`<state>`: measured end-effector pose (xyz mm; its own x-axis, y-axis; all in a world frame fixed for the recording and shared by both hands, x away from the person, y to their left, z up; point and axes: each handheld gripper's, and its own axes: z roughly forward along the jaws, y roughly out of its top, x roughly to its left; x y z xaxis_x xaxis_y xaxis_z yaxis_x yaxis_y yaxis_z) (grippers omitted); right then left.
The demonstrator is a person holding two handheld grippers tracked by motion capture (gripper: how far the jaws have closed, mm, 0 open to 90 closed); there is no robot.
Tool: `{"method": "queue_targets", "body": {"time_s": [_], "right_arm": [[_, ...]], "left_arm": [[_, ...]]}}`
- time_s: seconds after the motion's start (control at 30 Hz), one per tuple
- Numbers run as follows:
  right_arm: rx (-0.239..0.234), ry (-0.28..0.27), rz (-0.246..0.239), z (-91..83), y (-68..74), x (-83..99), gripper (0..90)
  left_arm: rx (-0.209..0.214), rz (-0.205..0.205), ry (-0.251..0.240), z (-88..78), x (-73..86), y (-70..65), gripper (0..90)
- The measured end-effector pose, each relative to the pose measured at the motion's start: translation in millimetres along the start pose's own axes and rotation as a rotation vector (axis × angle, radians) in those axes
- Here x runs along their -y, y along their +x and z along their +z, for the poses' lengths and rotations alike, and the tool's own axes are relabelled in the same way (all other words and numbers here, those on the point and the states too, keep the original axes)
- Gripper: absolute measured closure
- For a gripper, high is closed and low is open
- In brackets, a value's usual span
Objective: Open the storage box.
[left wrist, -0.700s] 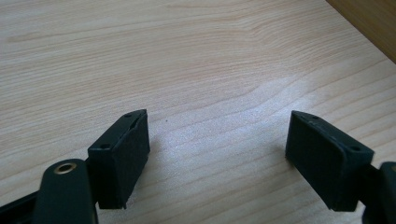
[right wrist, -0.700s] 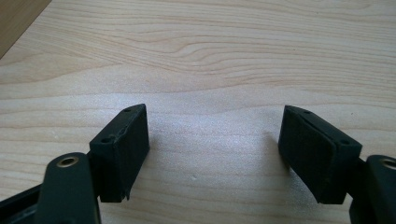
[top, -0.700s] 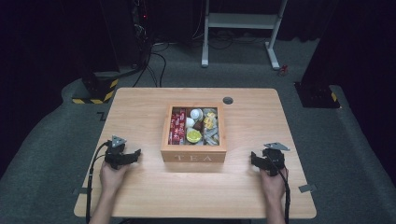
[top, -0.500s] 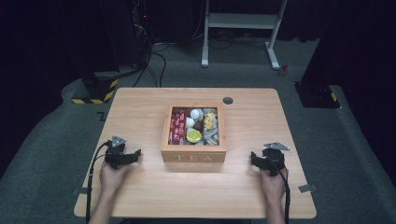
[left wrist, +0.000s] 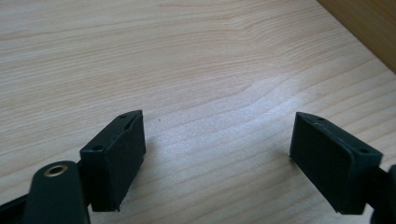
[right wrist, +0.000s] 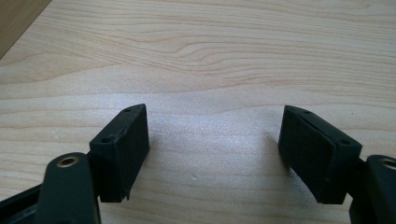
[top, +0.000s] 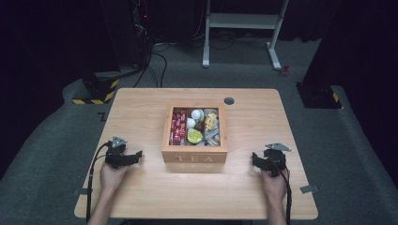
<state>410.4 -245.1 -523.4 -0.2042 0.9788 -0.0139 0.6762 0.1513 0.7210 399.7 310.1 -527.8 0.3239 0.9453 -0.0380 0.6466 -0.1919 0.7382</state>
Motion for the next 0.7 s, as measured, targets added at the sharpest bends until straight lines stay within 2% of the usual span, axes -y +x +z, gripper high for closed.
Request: {"method": "queue_targets", "body": {"time_s": [0.03, 0.07, 0.13, 0.23, 0.27, 0.4, 0.43, 0.47, 0.5, 0.7], "right_arm": [[0.0, 0.0, 0.0, 0.0, 0.0, 0.0, 24.5], [0.0, 0.0, 0.0, 0.0, 0.0, 0.0, 24.5], [0.0, 0.0, 0.0, 0.0, 0.0, 0.0, 24.5], [0.0, 0.0, 0.001, 0.0, 0.0, 0.0, 24.5], [0.0, 0.0, 0.0, 0.0, 0.0, 0.0, 24.5], [0.0, 0.0, 0.001, 0.0, 0.0, 0.0, 24.5], [0.0, 0.0, 0.001, 0.0, 0.0, 0.0, 24.5], [0.0, 0.0, 0.0, 0.0, 0.0, 0.0, 24.5], [0.0, 0.0, 0.0, 0.0, 0.0, 0.0, 24.5], [0.0, 0.0, 0.0, 0.0, 0.0, 0.0, 24.5]], "left_arm": [[0.0, 0.0, 0.0, 0.0, 0.0, 0.0, 18.2], [0.026, -0.022, 0.001, -2.1, -0.1, 1.6, 18.7], [0.044, -0.026, -0.011, -4.2, -0.1, 1.4, 19.4], [0.056, -0.015, -0.027, -6.3, -0.3, -0.9, 21.3], [0.065, 0.008, -0.033, -7.1, -0.6, -4.2, 22.3], [0.115, 0.029, -0.041, -7.6, -0.1, -12.7, 25.1], [0.115, 0.029, -0.041, -7.6, -0.1, -12.7, 26.3], [0.134, 0.045, -0.05, -8.7, -0.1, -16.4, 27.7], [0.136, 0.056, -0.054, -9.3, -0.1, -17.7, 28.5], [0.172, 0.067, -0.065, -11.0, 0.0, -21.7, 37.1]]}}
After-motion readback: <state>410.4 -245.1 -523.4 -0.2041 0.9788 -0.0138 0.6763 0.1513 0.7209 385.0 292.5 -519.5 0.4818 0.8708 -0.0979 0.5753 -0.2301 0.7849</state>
